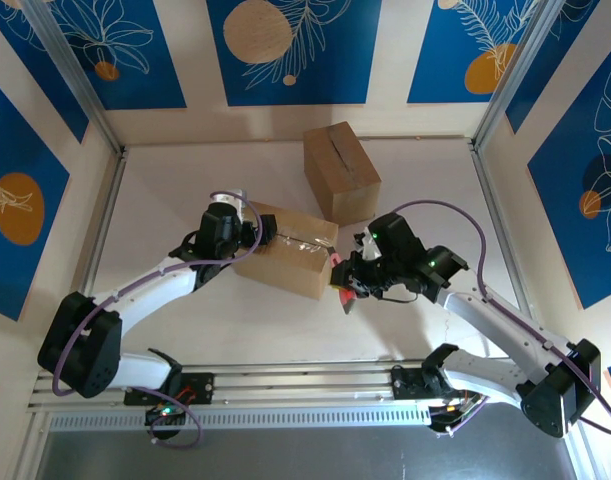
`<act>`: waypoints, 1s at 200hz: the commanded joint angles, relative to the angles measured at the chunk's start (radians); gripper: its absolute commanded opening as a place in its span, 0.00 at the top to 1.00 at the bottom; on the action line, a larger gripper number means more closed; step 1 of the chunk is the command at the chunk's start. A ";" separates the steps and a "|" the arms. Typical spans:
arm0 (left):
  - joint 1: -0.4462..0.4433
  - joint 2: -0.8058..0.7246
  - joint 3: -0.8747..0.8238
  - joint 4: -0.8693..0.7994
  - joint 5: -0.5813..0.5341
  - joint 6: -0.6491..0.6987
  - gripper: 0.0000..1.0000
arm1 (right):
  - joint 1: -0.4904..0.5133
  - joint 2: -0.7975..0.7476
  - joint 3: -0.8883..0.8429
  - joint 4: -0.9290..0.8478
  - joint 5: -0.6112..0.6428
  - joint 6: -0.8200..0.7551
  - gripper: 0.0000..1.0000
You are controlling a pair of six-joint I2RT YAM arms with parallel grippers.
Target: Unpack the express box
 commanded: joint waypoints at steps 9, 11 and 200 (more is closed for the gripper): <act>-0.019 0.125 -0.119 -0.273 0.038 -0.048 0.05 | 0.028 -0.017 -0.025 -0.034 -0.034 0.028 1.00; -0.019 0.125 -0.119 -0.272 0.038 -0.048 0.05 | 0.027 -0.018 -0.025 -0.034 -0.033 0.029 1.00; -0.019 0.124 -0.119 -0.269 0.041 -0.049 0.05 | -0.079 0.037 0.073 -0.060 -0.048 -0.079 1.00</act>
